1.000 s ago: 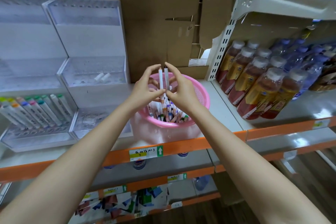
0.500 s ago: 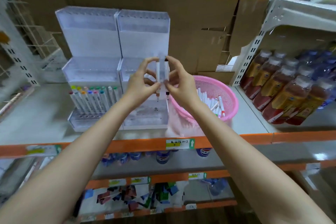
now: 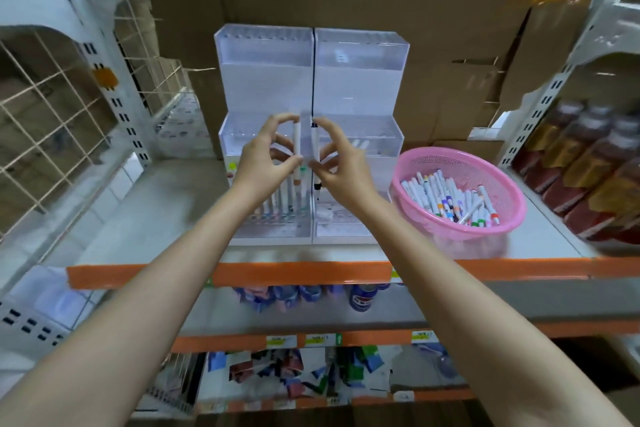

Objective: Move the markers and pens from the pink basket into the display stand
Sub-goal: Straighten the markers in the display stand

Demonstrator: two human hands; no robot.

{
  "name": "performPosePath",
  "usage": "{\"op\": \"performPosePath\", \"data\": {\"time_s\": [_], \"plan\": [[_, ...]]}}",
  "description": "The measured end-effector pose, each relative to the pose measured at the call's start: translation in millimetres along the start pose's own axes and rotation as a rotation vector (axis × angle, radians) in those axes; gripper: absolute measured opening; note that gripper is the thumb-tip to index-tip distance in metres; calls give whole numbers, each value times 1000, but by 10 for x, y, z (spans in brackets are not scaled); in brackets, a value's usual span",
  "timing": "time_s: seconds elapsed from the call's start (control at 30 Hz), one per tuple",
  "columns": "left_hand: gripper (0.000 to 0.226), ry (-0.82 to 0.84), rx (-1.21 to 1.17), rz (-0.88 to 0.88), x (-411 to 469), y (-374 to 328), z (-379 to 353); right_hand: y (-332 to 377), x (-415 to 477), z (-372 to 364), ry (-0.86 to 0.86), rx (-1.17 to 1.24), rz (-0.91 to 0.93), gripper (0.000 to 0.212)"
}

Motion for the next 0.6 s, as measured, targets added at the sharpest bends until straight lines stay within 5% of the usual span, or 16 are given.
{"op": "performPosePath", "data": {"time_s": [0.6], "plan": [[23, 72, 32, -57, 70, 301, 17, -144, -36, -294, -208, -72, -24, 43]]}}
Point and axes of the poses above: each hand's wrist, its own x-axis towards the middle knuckle, its own z-axis out of the back of the hand, y = z × x, the point moved 6 cm from there along x, towards the middle knuckle, and after that the axes turned 1 degree about z, right-handed, at the moved point
